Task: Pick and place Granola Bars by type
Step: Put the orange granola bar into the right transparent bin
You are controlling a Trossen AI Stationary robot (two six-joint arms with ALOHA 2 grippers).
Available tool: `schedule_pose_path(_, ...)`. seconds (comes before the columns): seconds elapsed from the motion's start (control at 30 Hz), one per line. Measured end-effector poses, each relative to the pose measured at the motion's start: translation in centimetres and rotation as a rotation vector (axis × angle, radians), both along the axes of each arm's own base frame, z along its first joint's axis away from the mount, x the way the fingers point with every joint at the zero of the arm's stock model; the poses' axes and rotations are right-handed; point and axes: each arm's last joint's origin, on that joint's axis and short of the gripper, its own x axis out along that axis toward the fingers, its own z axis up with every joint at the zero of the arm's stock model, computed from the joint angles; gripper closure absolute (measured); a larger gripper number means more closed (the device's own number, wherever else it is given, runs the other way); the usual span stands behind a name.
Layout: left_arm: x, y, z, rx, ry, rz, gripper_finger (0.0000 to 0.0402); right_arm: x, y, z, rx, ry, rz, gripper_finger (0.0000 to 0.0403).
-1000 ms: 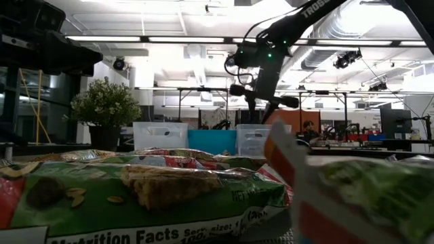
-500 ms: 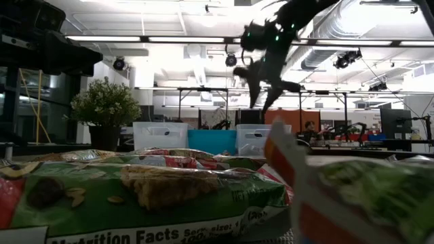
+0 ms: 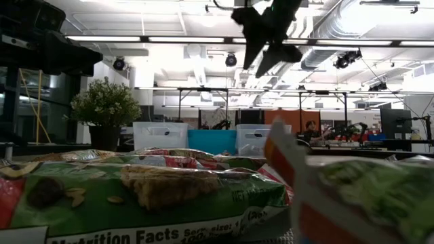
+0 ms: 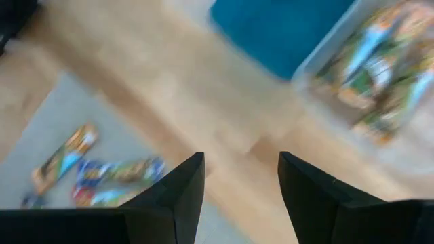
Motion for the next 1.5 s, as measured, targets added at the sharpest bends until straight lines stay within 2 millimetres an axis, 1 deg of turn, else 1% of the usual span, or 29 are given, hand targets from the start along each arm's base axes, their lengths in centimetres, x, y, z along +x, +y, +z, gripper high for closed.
schedule_pose_path(0.1,0.0,0.0,0.0,0.000,0.000,0.000,0.0401,0.7,3.6,-0.1,0.015,-0.008,0.029,0.0231)
schedule_pose_path(0.2,0.0,0.0,0.0,0.000,-0.001,0.000,0.0401,0.9,7.0,-0.1,0.020,-0.016,0.026,0.0231)
schedule_pose_path(0.33,0.0,0.0,0.0,0.000,0.000,0.000,0.0401,0.7,10.9,-0.1,0.029,-0.042,-0.014,0.0231)
schedule_pose_path(0.43,0.0,0.0,0.0,0.000,0.000,0.000,0.0401,0.8,13.6,-0.5,0.033,-0.060,-0.016,0.0231)
schedule_pose_path(0.6,0.0,0.0,0.0,0.000,0.000,0.000,0.0401,1.9,17.5,-2.4,0.054,-0.080,0.025,0.0231)
schedule_pose_path(0.7,0.0,0.0,0.0,0.000,0.000,0.000,0.0401,2.8,19.4,-4.1,0.075,-0.086,0.042,0.0231)
schedule_pose_path(0.8,0.0,0.0,0.0,0.000,0.000,0.000,0.0401,3.7,20.9,-5.7,0.095,-0.088,0.069,0.0231)
schedule_pose_path(0.9,0.0,0.0,0.0,0.000,0.000,-0.001,0.0401,4.4,21.9,-7.2,0.109,-0.091,0.091,0.0231)
schedule_pose_path(1.07,0.0,0.0,0.0,0.000,0.000,0.000,0.0401,5.2,23.1,-8.6,0.143,-0.107,0.125,0.0231)
schedule_pose_path(1.33,0.0,0.0,0.0,0.000,0.000,-0.001,0.0401,5.2,24.0,-8.8,0.177,-0.112,0.159,0.0230)
schedule_pose_path(1.5,0.0,0.0,0.0,0.000,0.000,0.000,0.0401,5.2,24.2,-8.8,0.187,-0.113,0.166,0.0211)
